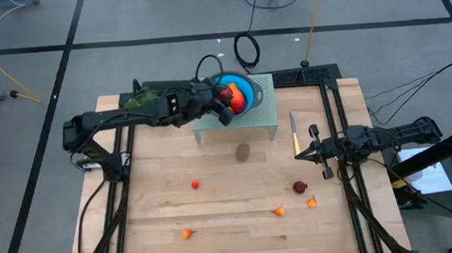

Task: Pick & Place Fruit
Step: Put the pomegranate into the colander on the shelf

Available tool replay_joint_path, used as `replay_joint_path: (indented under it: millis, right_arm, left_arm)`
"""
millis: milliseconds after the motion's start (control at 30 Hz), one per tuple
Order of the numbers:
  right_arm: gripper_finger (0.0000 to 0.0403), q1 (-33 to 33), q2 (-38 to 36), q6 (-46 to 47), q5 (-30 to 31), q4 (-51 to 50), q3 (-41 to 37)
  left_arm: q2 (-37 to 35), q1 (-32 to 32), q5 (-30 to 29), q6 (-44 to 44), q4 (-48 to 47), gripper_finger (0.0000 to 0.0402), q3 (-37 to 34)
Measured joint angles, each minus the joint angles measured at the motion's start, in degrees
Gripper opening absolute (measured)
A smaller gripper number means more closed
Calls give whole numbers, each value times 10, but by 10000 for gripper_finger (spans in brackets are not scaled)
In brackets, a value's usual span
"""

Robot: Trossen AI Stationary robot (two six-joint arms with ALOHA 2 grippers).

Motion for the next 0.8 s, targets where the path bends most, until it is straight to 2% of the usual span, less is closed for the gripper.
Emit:
replay_joint_path:
  millis: [200, 333, 467, 800]
  right_arm:
    - [0, 0, 0, 0, 0, 0, 0]
    - [0, 0, 0, 0, 0, 0, 0]
    - [0, 0, 0, 0, 0, 0, 0]
    - [0, 0, 0, 0, 0, 0, 0]
  left_arm:
    - [10, 18, 21, -21, -38, 188, 0]
    - [29, 26, 55, -25, -37, 201, 1]
    - [50, 26, 57, -37, -47, 209, 0]
    - [52, 26, 69, -62, -55, 211, 0]
